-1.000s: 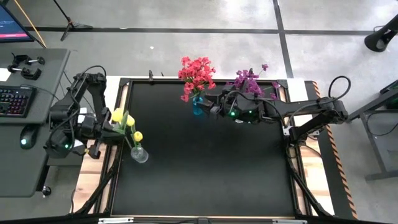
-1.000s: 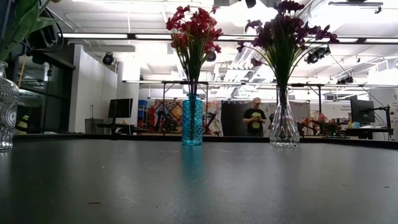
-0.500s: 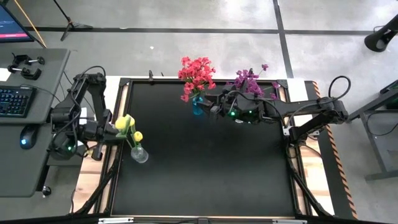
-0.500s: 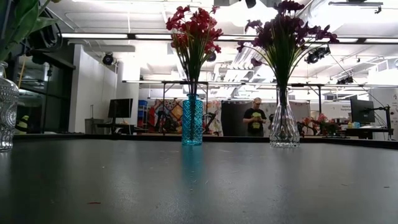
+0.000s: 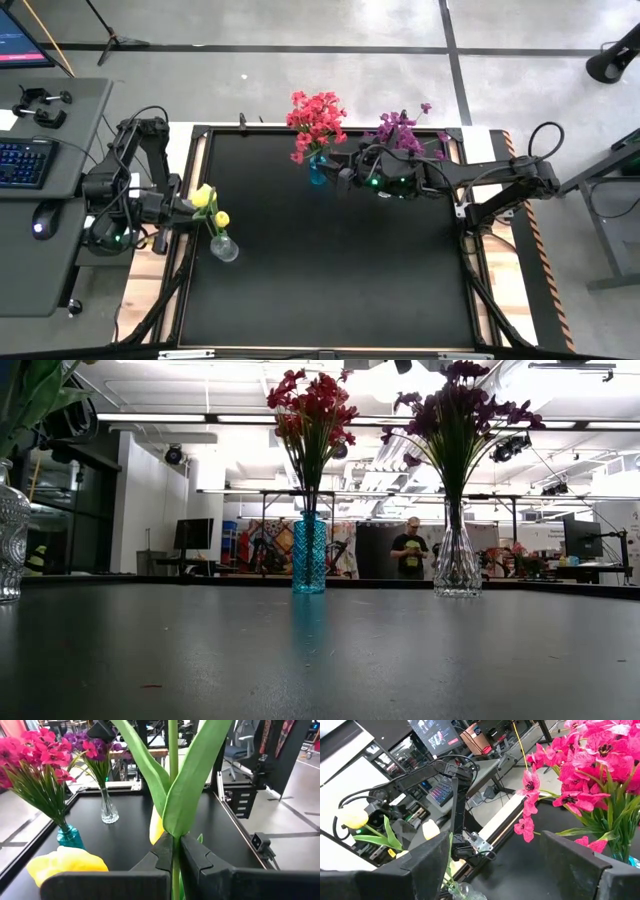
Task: Sort flowers into vase by color
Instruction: Put the yellow flower into the bottom transparent vase, then return to Home Position
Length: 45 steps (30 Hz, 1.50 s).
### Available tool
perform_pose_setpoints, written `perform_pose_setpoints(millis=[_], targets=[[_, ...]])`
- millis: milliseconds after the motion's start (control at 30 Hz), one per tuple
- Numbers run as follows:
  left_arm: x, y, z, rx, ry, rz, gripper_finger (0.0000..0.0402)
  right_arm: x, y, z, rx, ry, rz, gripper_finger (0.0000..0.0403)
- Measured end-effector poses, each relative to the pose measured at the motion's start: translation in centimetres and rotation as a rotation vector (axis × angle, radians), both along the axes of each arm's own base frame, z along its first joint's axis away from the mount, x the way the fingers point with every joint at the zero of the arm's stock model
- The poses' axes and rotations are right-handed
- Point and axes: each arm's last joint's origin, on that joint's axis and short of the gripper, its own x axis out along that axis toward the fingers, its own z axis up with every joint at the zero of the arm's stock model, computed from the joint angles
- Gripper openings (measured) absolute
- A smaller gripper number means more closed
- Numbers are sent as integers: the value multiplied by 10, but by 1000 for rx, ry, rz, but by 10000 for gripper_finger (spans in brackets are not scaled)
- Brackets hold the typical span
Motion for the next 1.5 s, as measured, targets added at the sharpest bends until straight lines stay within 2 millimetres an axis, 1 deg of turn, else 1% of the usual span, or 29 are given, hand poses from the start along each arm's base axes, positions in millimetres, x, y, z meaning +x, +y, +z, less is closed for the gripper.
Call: perform_pose_setpoints(millis=[100,267,467,833,967,1133,1333,1433,1500], targets=[[0,-2,-1,-22,10,2,0,0,0,0,0,0,0,298],[0,-3,-2,-77,79,-15,0,0,-1,0,-8,2,-18,298],[0,-3,-2,-78,49,-2,1,0,-2,0,-18,5,-35,298],[0,-4,-2,-96,72,-12,6,0,-3,0,-20,6,-35,298],[-1,-4,-3,-98,105,-26,33,0,-3,0,-20,6,-34,298],[-1,-5,-4,-105,157,-46,90,0,-3,0,-20,6,-32,298],[-2,-5,-5,-159,215,-54,157,0,-3,0,-20,6,-32,298],[-2,-6,-6,-188,266,-66,179,0,-3,0,-23,7,-31,298],[-3,-7,-7,-214,298,-74,186,0,-3,0,-29,10,-30,298]])
